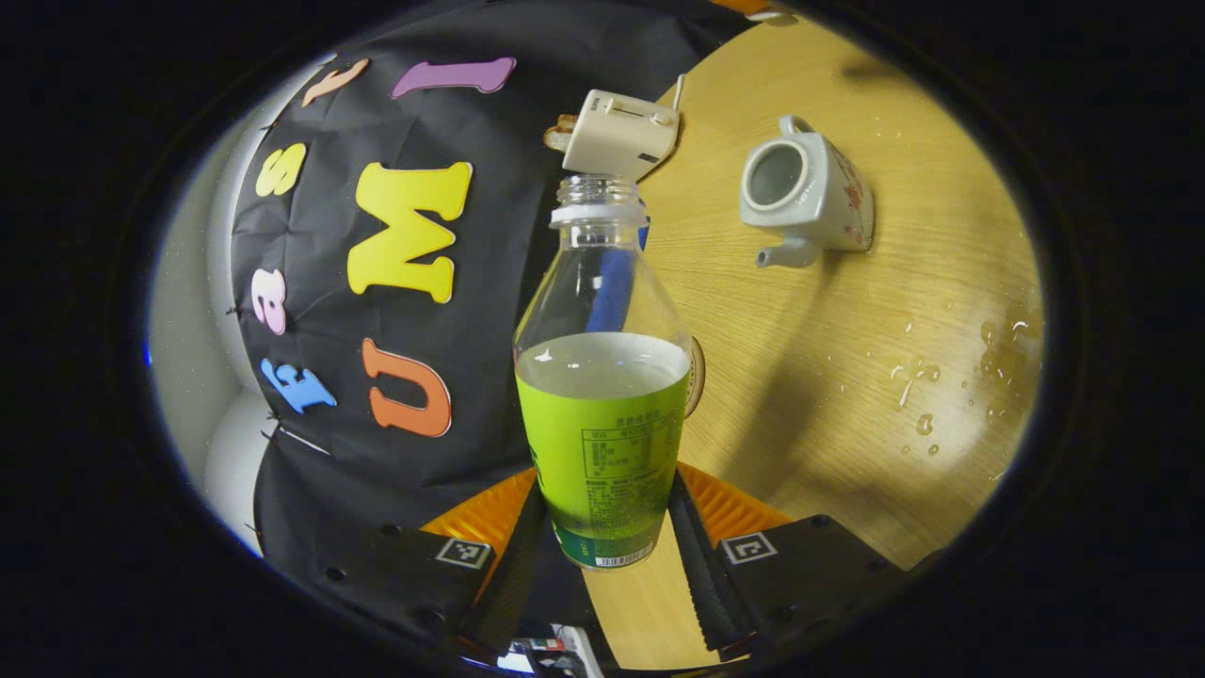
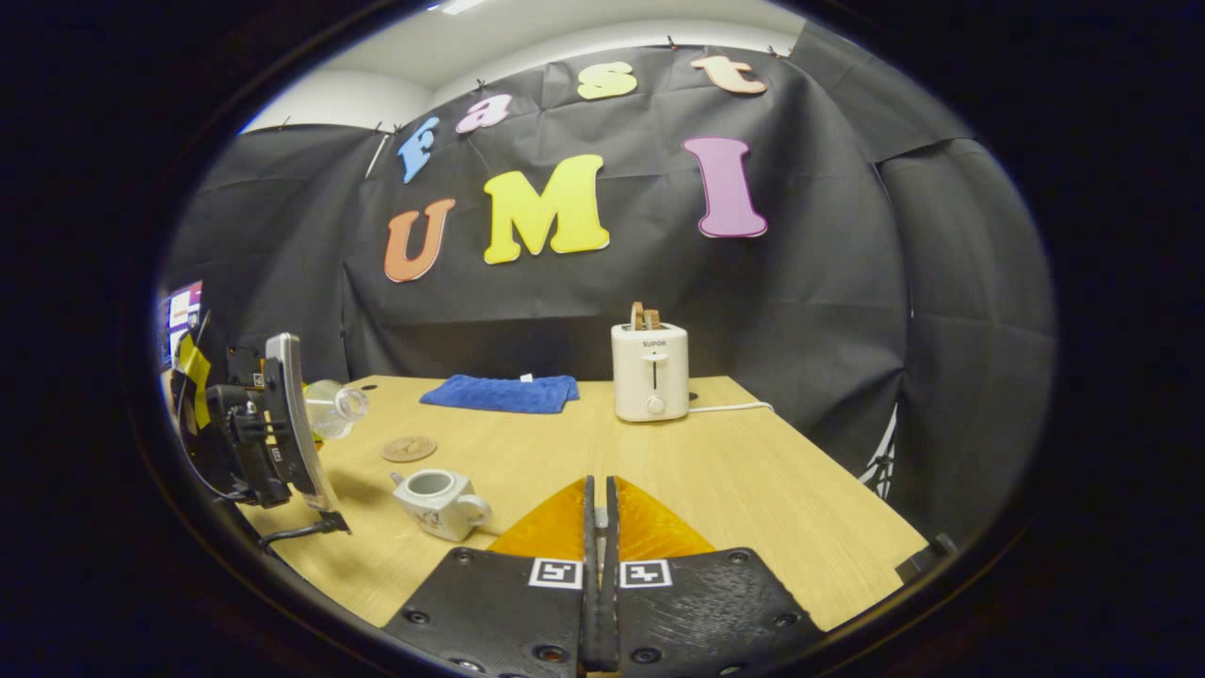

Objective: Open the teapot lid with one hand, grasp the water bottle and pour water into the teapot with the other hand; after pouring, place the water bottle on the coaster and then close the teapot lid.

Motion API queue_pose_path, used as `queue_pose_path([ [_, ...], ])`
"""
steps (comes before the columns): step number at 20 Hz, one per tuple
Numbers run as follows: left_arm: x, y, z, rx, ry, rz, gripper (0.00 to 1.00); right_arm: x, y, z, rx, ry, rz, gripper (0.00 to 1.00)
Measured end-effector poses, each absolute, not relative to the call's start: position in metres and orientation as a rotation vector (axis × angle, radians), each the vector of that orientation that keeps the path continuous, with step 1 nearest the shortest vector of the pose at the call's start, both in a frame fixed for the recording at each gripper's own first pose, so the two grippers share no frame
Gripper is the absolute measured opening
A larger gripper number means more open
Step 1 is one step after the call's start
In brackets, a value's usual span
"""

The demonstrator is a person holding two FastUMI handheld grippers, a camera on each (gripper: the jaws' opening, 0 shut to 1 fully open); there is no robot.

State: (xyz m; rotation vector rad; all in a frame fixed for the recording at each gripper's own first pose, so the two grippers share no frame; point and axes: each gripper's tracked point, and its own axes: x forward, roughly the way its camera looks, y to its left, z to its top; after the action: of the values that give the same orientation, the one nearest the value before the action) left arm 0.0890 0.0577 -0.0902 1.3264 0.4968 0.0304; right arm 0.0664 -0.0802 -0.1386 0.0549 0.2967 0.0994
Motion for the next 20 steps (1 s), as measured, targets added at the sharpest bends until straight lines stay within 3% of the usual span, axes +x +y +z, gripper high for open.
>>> queue_pose_path([
  [20,0.109,0.038,-0.077,1.683,0.543,-0.032,0.74,0.061,-0.096,-0.146,0.058,0.301,0.093,0.0],
])
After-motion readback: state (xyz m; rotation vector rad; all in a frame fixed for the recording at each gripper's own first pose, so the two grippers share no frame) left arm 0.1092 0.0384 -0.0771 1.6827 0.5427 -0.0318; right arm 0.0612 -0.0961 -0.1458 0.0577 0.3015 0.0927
